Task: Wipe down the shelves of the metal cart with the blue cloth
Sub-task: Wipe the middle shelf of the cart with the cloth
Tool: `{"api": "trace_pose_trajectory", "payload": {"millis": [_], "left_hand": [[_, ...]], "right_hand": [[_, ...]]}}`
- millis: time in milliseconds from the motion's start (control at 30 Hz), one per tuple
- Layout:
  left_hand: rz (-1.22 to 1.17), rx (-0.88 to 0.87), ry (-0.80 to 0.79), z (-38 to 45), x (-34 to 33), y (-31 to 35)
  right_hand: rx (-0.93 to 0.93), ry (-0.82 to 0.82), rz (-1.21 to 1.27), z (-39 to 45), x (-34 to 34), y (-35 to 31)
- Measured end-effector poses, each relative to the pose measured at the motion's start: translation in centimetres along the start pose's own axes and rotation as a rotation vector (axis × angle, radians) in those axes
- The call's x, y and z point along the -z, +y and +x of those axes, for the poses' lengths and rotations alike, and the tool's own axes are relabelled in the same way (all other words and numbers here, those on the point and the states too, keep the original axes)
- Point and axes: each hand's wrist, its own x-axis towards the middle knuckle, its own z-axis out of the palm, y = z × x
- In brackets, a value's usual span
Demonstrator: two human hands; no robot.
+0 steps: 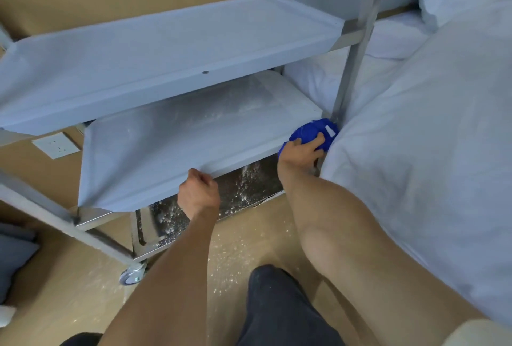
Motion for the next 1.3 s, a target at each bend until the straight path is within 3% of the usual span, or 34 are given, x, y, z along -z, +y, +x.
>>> {"api": "trace_pose_trajectory", "payload": {"millis": [133,267,500,600,700,867,933,1000,1133,1300], "left_hand": [[-0.073,0.12,0.008,-0.6,1.7,-1.9],[-0.134,0.213,0.08,-1.2,4.6,-5.8],[-0.298,0.579,0.443,2.0,12.9,-13.0],[-0.367,0.456,0.434,3.5,14.4,-14.8],[-0.497,0.468,0.459,4.1,15.6,-15.6],[-0.54,0.414,0.388,3.8,16.4,-17.0],[-0.559,0.401,0.351,3.8,16.9,-17.9],[-0.614,0.416,0.291,4.1,17.7,-18.8],[-0.658,0.435,0.183,4.3,19.9,-20.3],[-0.469,0.524,0.272,2.9,19.0,-19.1]], "right_hand": [[0.072,-0.144,0.068,-10.8,-2.0,1.2],[0.242,-0.317,-0.05,-19.1,-3.5,3.4],[0.461,-0.232,-0.208,-14.0,-1.0,3.7],[0.511,-0.208,-0.284,-15.5,-1.6,3.6],[0.663,-0.245,-0.388,-21.3,-2.9,3.9],[1.095,-0.519,-0.437,-33.5,-5.2,5.5],[1.226,-0.72,-0.406,-37.2,-5.7,4.8],[1.304,-0.81,-0.445,-39.5,-6.1,4.0],[1.234,-0.753,-0.447,-39.2,-7.3,4.9],[1.023,-0.577,-0.412,-32.9,-5.5,5.6]]}}
